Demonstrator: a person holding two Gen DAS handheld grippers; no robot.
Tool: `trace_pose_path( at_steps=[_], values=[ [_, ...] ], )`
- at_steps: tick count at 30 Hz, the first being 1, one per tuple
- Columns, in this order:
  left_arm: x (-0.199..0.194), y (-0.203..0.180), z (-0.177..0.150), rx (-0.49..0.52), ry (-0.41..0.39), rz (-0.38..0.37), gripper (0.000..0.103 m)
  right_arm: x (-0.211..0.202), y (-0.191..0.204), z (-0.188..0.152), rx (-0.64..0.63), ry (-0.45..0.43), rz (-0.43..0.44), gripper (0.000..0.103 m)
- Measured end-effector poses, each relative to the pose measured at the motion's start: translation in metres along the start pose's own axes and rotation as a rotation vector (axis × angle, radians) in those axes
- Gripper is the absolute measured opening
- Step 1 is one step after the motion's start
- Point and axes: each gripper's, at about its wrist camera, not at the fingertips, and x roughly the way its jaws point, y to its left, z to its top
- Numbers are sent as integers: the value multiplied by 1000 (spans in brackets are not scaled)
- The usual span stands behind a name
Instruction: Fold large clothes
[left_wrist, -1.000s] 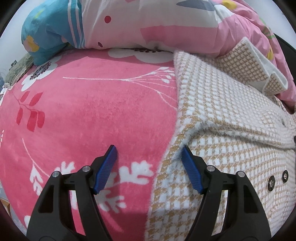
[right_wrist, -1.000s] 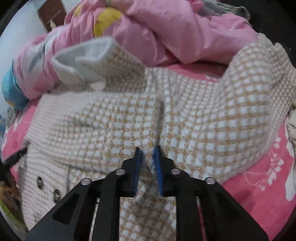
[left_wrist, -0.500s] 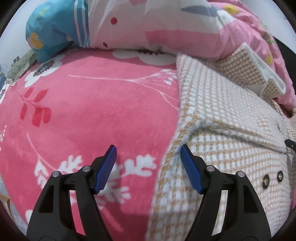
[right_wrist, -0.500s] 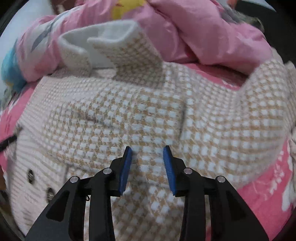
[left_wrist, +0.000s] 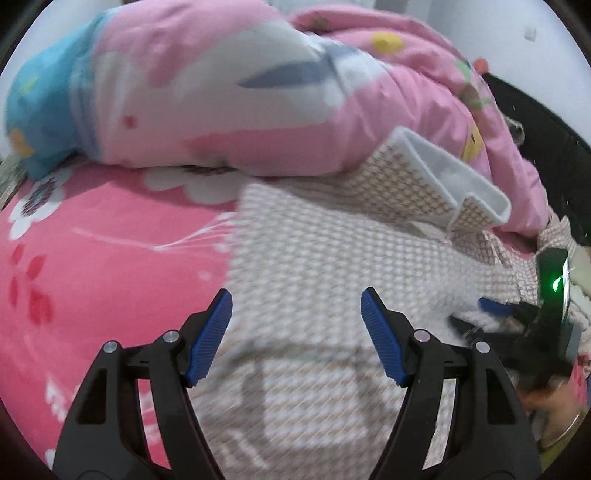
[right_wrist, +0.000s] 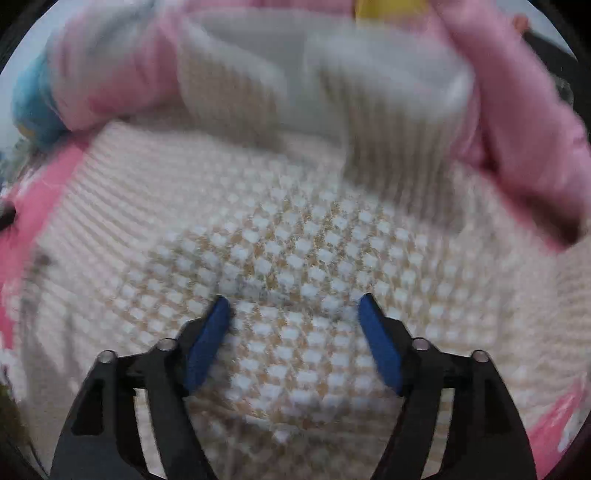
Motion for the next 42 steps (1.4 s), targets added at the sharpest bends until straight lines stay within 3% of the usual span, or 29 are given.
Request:
trace_pose_path(
  at_steps=[3,6,8,9,10,12,15,22,27,33,42],
  values=[
    [41,-19,-2,42,61,17,69,-28,-7,-1,40,12,10,74],
    [73,-14,-12,40,132,37,69,-51,-14,-4,44,-64,-28,74],
    [77,-10,-19,37,112,16,71,-39,-26,-8,86,-40,-61,74],
    [76,-11,-23,55,90,15,71,-28,-31,-12,96,-8,-70,76],
    [75,-12,-25,70,84,20,71,-18,-32,-15,78,-1,-88,85],
    [73,-12,-26,81,87,20,72,-23,-32,-13,78,0,-91,85],
    [59,-9,-24,44,103,-3,72,-53,-30,-15,120,3,-59,85],
    [6,-15,-40,52,88,-79,80,-133,-9,-72,41,-63,-43,89],
    [-8,-33,-52,88,97,-88,81,-151,-9,-114,60,-59,-37,89],
    [6,-40,-44,73,105,-58,81,-160,-73,-138,198,-80,-2,89],
    [55,-51,-29,83,127,36,81,-192,-232,-142,504,-234,6,89]
  ],
)
